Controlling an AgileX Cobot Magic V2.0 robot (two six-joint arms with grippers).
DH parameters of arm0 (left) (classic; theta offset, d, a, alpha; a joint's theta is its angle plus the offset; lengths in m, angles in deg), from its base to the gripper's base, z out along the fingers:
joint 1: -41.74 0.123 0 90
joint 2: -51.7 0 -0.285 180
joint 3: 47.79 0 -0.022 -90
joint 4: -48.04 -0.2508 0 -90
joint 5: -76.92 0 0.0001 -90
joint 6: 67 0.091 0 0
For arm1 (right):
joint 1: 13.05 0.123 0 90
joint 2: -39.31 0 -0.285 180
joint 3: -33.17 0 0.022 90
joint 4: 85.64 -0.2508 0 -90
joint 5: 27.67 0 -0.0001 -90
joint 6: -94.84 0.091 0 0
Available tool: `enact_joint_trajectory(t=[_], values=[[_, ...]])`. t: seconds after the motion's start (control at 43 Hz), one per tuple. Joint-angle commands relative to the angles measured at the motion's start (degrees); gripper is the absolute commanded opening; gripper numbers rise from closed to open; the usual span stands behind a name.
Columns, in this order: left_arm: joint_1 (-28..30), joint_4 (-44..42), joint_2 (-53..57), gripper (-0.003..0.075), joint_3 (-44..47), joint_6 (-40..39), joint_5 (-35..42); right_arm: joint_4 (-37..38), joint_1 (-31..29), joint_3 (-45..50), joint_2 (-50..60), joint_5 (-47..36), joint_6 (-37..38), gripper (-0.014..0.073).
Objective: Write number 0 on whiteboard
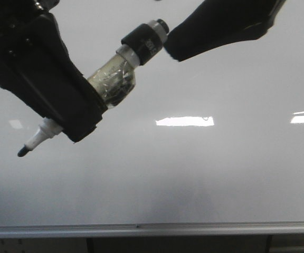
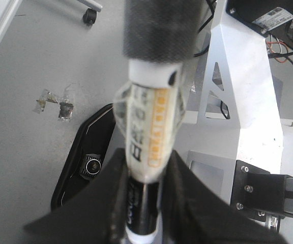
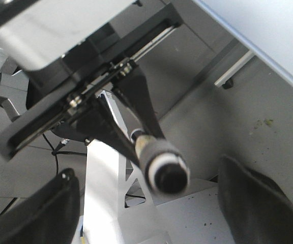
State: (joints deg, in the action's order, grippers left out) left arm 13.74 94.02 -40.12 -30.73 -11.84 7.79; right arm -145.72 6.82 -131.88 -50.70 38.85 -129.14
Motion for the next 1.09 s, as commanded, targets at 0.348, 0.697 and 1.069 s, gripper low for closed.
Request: enact_joint_trajectory(t=[0.348,0.697,1.069], values=[[-0.39,3.77,2.13,-0.0019,-1.74,0.05,-3.18,-4.8,5.32,-5.06,-4.32,2.13,-1.03,0.0346],[-0.39,3.77,2.13,-0.0015,-1.74,0.05,-2.66,-3.14,5.32,-5.06,-4.78,6.33,-1.03,-0.0075],[-0.39,4.07,2.13,0.0682,-1.74,0.05,-2.66,0.08,5.27,-5.13,-4.78,6.13,-1.16,-0.0067]])
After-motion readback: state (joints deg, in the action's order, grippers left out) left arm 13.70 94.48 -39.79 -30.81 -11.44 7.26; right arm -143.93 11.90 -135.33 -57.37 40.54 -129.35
